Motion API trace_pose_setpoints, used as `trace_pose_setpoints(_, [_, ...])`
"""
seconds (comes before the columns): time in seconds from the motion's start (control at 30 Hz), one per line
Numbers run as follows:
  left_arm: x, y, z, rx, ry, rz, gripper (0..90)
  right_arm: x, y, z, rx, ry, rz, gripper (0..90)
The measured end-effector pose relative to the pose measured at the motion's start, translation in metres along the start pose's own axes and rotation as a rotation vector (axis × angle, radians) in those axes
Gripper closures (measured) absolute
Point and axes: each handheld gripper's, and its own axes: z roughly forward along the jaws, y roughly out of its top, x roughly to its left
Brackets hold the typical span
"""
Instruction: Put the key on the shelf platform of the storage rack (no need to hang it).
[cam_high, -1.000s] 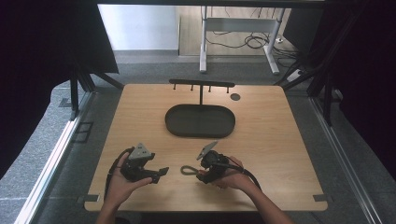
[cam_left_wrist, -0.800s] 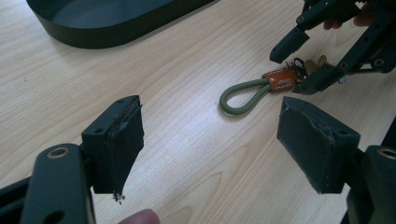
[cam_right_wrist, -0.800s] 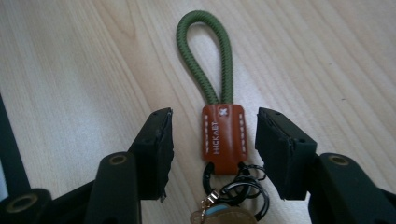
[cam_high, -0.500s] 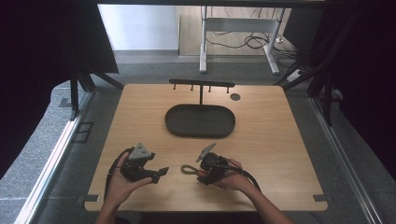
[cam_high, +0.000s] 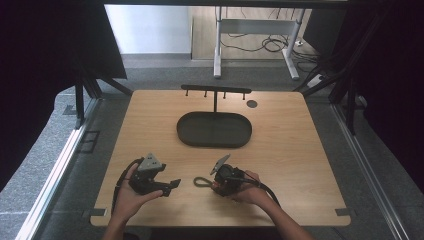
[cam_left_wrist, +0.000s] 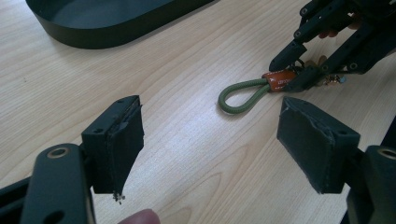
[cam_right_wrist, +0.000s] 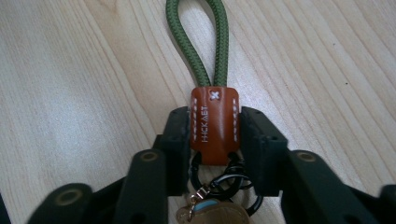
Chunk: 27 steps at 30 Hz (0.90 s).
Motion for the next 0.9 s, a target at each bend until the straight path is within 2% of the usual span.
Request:
trace_pose_setpoints(0.27, [0.0,0.0,0.0,0.0,0.001,-0.003,23.1,-0.004,0.0,-0.003,0.006,-0.001,0.011,66.1])
trace_pose_setpoints(0.5, [0.0,0.0,0.0,0.0,0.002,-0.003,23.1,-0.009,0.001,-0.019,-0.04,-0.003,0.041,66.3])
trace_pose_setpoints(0.9, [0.001,0.0,-0.001,-0.008,-0.011,-0.008,23.1,-0.013,0.002,-0.039,-0.096,-0.017,0.054,66.4])
